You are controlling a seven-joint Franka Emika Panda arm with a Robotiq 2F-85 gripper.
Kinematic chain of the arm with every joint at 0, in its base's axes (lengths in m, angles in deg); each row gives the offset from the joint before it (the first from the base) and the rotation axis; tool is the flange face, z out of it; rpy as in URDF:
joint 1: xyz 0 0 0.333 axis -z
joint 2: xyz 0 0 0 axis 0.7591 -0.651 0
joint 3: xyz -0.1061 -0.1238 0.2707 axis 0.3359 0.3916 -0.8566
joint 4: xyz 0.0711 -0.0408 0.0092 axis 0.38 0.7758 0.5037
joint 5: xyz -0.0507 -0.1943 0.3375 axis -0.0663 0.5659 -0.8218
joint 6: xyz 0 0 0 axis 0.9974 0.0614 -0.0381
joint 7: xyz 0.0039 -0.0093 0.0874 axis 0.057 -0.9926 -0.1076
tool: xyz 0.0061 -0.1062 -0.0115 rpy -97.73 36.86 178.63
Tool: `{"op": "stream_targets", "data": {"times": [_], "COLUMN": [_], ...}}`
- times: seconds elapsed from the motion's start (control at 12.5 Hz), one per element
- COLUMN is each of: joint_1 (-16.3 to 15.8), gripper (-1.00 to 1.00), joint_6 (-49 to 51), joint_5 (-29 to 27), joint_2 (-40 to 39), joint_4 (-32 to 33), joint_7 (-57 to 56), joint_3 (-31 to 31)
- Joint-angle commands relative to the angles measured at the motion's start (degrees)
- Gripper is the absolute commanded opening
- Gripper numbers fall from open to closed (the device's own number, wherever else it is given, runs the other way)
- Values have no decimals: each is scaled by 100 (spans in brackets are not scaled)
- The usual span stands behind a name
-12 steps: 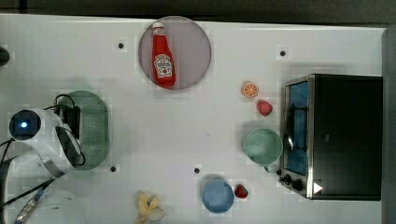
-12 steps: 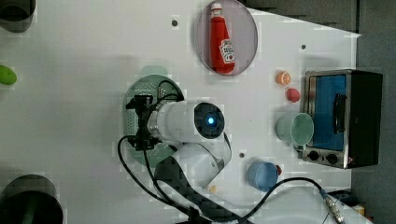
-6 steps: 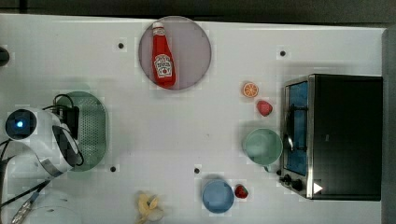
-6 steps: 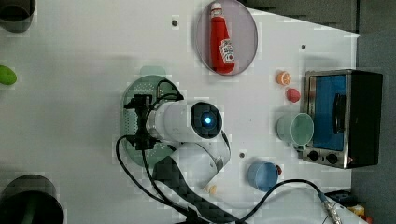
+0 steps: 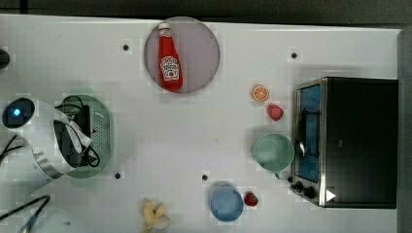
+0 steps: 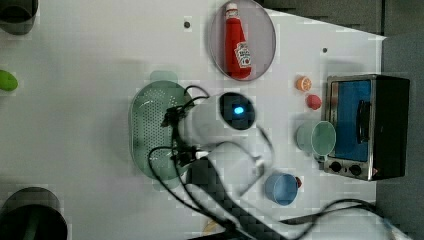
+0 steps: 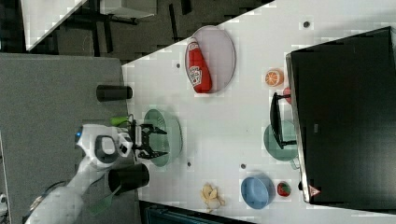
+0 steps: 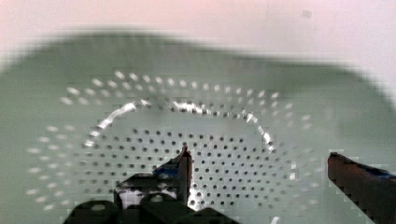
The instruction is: Drag strainer right to left.
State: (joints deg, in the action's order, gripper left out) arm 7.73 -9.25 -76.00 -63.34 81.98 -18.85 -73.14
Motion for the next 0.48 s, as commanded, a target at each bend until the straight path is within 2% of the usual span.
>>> {"op": "stream_targets", "data": {"times": [0.08,0.48], "joint_1": [332,491], "gripper": [100,100], "joint_6": [638,2060], "joint_5": [37,703], "joint_2": [1502,3218], "joint_4": [-231,-288], "joint_7": [-1858,-4485], "joint_3": [759,2443]}}
